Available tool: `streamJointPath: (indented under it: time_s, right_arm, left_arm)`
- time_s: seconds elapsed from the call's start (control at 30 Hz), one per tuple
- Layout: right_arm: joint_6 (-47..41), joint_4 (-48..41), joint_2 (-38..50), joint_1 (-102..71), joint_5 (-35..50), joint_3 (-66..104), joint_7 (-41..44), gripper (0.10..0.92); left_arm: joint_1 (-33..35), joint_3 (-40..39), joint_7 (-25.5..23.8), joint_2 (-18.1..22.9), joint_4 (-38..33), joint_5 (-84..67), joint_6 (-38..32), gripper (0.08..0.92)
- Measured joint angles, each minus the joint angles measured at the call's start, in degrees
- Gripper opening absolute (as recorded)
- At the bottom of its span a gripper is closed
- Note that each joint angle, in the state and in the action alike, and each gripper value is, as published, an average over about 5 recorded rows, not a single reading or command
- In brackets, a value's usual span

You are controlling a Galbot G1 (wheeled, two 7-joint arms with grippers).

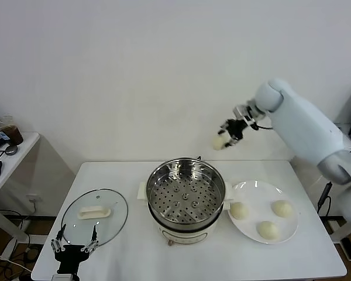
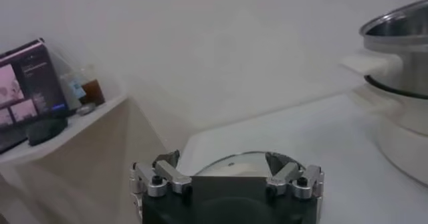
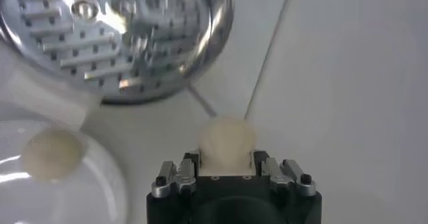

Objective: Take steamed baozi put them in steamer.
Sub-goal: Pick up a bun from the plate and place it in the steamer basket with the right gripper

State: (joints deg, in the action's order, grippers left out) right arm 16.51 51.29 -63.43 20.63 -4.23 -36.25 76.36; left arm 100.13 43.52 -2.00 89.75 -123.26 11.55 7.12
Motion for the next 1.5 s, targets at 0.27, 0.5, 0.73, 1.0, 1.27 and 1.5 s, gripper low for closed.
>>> streamJointPath:
  time_s: [0.27,0.5,0.73,1.0,1.27,1.5]
  right_arm:
    - [12.4,5.7,-2.7,5.0,3.3,-8.4,0.4,0.492]
    - [21.0,10.6,-3.6,5.2,-1.5,-13.3,0.2,0.492]
    - [25.6,13.0,-4.5,3.9,-6.5,-17.4,-0.8,0.492]
    - [28.3,13.4,-6.2,1.5,-10.4,-18.9,-2.5,0.492]
    - [29.7,10.5,-8.6,-1.2,-14.9,-18.3,-4.5,0.492]
    - [30.2,7.0,-10.6,-3.1,-18.6,-17.4,-6.5,0.492]
  left_arm:
    - [-0.7,0.0,0.1,0.2,0.3,-0.1,0.3,0.823]
    - [-1.1,0.3,0.2,0.7,0.6,-0.1,0.3,0.823]
    - [-1.7,0.3,0.1,1.2,0.2,-0.1,0.5,0.823]
    - [-2.1,0.2,0.1,1.3,0.7,-0.2,0.6,0.823]
    - [-2.1,0.2,0.1,1.3,0.8,-0.2,0.6,0.823]
    - [-2.1,0.2,0.1,1.3,0.8,-0.3,0.7,0.823]
